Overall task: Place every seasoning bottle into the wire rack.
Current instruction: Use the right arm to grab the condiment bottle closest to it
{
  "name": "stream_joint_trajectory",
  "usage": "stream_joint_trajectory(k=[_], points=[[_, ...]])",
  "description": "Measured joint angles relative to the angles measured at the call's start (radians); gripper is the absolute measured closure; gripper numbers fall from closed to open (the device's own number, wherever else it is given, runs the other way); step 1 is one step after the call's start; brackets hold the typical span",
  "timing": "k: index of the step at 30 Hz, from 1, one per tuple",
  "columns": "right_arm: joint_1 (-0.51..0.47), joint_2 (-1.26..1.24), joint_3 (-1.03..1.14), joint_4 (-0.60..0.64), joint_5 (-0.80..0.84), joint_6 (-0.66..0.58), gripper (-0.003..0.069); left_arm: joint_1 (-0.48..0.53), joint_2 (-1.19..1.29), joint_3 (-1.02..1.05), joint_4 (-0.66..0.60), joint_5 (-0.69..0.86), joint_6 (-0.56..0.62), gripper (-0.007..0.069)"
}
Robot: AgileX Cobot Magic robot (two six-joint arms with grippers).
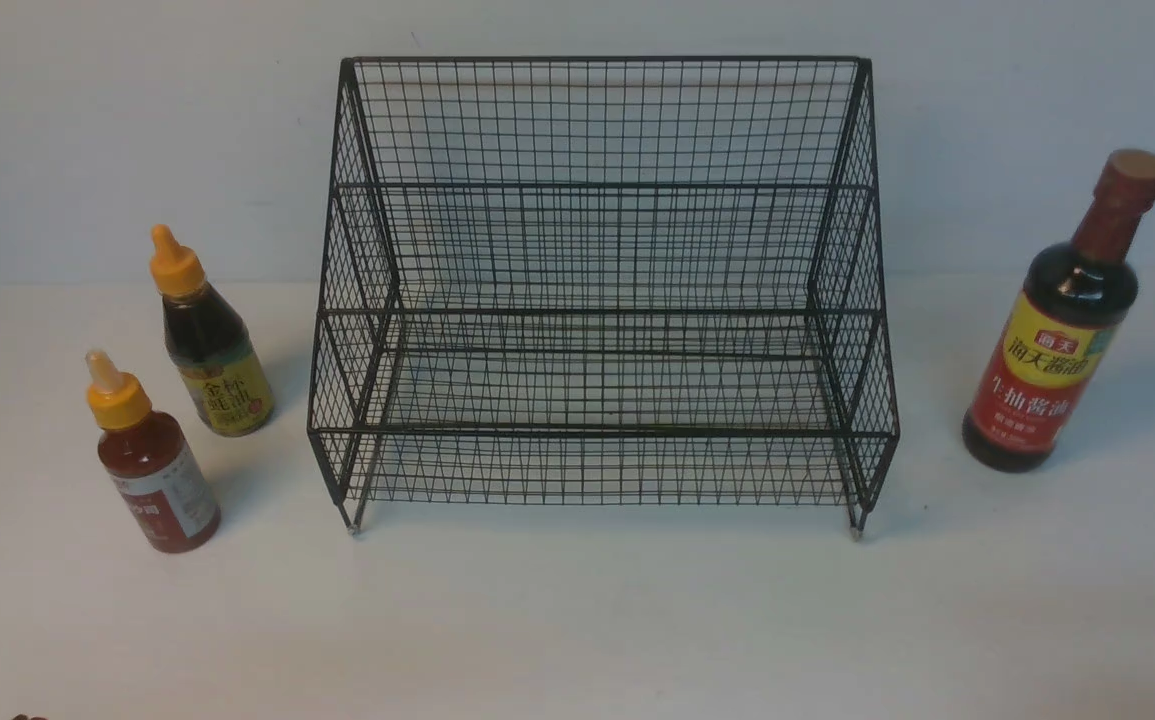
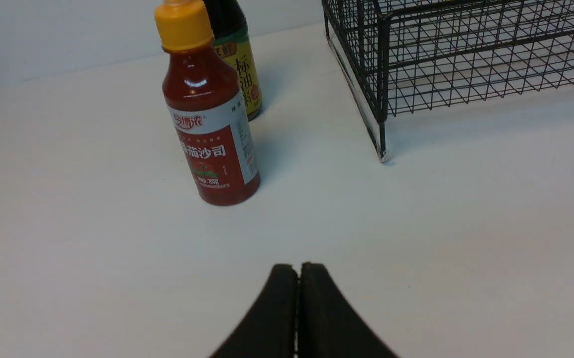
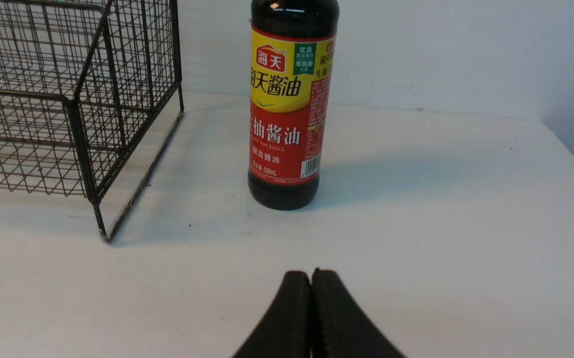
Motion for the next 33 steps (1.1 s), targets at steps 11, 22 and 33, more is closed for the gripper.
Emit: stream_joint_trajectory(k=[11,22,33], points=[[0.0,0.0,0.0,0.0,0.0,0.0,0.0674,0.0,0.0,0.0,0.0,0.0,0.0,0.0636],[0.0,0.0,0.0,0.0,0.0,0.0,0.0674,0.0,0.0,0.0,0.0,0.0,0.0,0.0636],[0.0,0.0,0.01,0.02,-0.173,0.013,0.0674,0.0,0.0,0.0,0.0,0.0,0.0,0.0636]])
